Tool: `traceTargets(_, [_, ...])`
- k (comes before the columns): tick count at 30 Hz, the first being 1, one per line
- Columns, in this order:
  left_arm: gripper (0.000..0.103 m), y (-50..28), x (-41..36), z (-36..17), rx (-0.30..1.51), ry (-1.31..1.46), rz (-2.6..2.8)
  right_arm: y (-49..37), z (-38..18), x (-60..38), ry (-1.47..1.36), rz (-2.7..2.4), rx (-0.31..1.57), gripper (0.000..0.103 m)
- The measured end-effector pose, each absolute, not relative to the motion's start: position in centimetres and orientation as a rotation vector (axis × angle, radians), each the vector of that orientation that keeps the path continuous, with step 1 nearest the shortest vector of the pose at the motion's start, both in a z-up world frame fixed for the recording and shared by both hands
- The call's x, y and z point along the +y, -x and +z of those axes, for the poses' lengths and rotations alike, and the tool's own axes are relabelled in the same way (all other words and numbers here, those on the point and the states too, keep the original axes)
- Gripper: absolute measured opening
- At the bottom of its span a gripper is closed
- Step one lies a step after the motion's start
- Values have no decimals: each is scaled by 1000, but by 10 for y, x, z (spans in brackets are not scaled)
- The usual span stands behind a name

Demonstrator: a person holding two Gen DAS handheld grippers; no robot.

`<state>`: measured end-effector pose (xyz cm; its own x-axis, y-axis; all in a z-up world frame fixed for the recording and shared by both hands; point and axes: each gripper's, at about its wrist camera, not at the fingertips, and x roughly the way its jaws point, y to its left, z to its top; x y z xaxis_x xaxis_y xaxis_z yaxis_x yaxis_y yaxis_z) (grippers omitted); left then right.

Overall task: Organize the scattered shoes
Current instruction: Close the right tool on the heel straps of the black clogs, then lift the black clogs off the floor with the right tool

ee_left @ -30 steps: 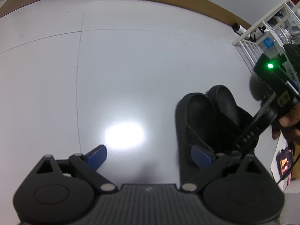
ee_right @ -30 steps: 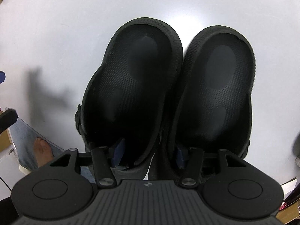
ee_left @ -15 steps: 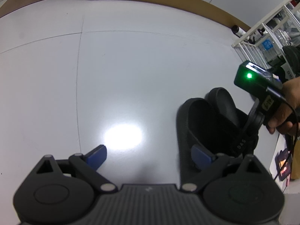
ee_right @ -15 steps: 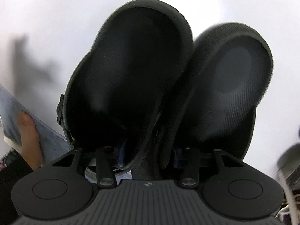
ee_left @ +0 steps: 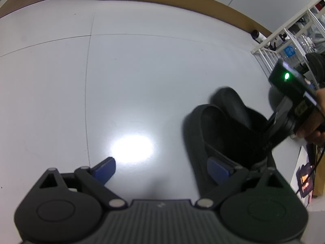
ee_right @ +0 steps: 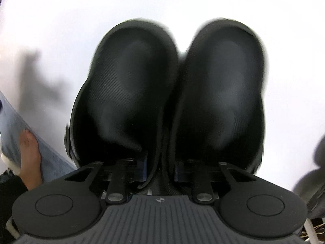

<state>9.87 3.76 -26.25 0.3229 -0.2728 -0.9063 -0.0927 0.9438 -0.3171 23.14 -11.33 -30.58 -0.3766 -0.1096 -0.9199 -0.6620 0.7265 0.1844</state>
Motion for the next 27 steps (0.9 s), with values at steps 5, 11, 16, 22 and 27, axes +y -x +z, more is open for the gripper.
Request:
traceTargets(5, [98,-100,34,-259,1232,337,-123,-231,-289,-118,581,667,1822,23])
traceTargets(11, [98,-101,32,-260,1236,333,-122,-225,-278,-127,551,656,1777,23])
traceTargets(16, [98,-104,30,-257,1225,335,-118,-216,-263,-137,520,675,1744,23])
traceTargets(22, [98,-105,25,-250,1214,331,-125,-204,-239,-158,428,646,1675,23])
traceTargets(27, [98,-110,21,-225,1190,316,-122,-189,-210,-177,316,623,1596,22])
